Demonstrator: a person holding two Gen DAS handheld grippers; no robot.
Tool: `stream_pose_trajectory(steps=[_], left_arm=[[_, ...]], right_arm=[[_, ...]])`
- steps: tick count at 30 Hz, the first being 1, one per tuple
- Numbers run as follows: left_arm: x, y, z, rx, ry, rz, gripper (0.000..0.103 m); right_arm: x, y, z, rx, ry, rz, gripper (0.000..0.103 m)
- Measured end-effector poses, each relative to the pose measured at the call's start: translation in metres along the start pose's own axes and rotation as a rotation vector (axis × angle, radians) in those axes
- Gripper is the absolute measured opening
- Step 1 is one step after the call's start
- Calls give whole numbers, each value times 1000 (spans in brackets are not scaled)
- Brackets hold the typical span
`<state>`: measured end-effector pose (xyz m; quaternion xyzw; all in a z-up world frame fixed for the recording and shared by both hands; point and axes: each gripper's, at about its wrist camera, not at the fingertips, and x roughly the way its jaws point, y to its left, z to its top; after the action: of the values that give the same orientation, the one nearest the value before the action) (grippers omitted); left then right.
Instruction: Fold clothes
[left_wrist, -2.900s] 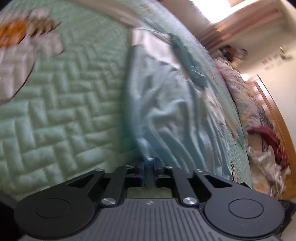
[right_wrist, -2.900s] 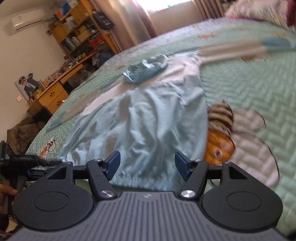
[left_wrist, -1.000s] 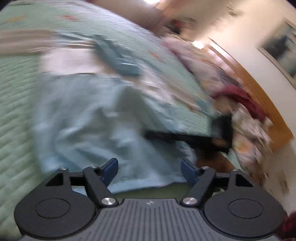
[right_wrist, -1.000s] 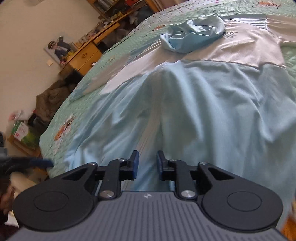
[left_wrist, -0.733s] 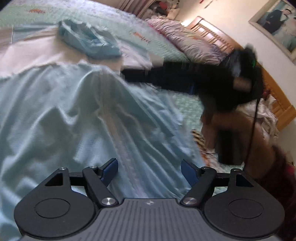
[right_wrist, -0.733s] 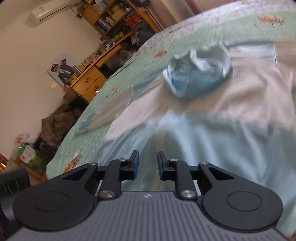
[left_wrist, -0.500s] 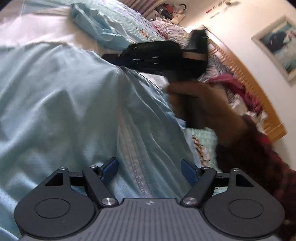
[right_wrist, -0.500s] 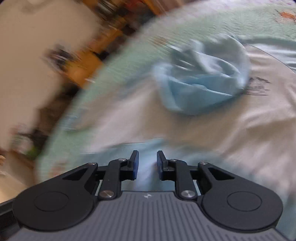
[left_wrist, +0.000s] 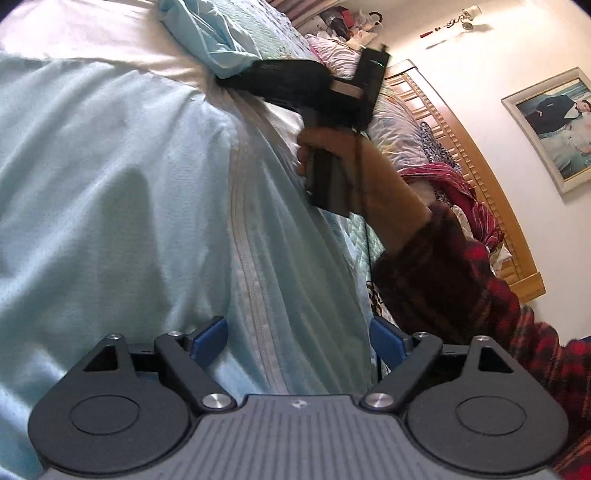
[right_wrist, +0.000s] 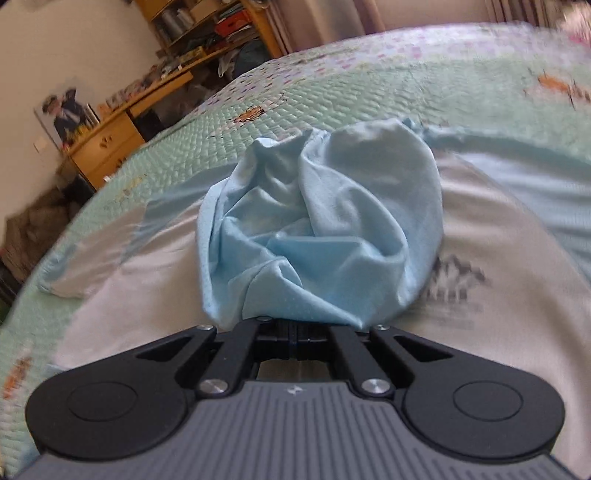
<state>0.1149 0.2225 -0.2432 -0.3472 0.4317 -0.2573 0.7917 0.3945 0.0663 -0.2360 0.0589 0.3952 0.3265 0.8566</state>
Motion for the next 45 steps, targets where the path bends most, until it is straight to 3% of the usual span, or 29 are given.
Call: stream_pose_trajectory(steps=[5, 7, 9, 11, 15, 16, 18, 19, 24, 33, 34, 35, 38, 40, 43, 45], left_arm=[[-7, 6, 4, -19, -14, -4, 86], [-10, 7, 3, -20, -17, 1, 86], [-12, 4, 0, -17, -18, 14, 86], [-14, 3, -2, -23, -19, 15, 87], [-18, 3, -4, -30, -22, 7, 92], [-18, 3, -4, -30, -23, 7, 92], [-18, 3, -3, -27, -21, 18, 92], [-17, 2, -3, -21, -18, 26, 92], [-20, 3, -2, -22, -9, 46, 92], [-24, 11, -2, -53, -17, 31, 93], [-24, 11, -2, -55, -17, 32, 93], [-25, 11, -2, -57, -16, 34, 93], [-36, 11, 3, -76, -15, 31, 95], [-47, 11, 10, -83, -46, 0, 96], [-55, 11, 33, -73, -126, -16, 100], [-53, 11, 53, -51, -173, 8, 100]], right_arm=[[24, 3, 18, -44, -52, -115, 0], [24, 3, 21, -37, -45, -118, 0], [16, -1, 20, -11, -23, -78, 1], [-2, -8, 13, 56, 15, -11, 9], [-45, -2, -9, 120, 68, 177, 11], [-48, 2, -14, 104, 87, 189, 11], [-35, 10, -22, 53, 153, 133, 9], [-23, 10, -22, 35, 159, 100, 0], [6, 0, -2, 26, 15, 53, 0], [-36, -4, -26, 134, 47, 189, 16], [-32, -3, -29, 122, 51, 170, 13], [-23, -1, -30, 86, 55, 122, 0], [-19, -4, -25, 138, 26, 94, 2], [-29, -1, -23, 163, 9, 107, 11], [-47, -10, -23, 196, -47, 164, 13], [-49, -29, -25, 258, -57, 137, 16]])
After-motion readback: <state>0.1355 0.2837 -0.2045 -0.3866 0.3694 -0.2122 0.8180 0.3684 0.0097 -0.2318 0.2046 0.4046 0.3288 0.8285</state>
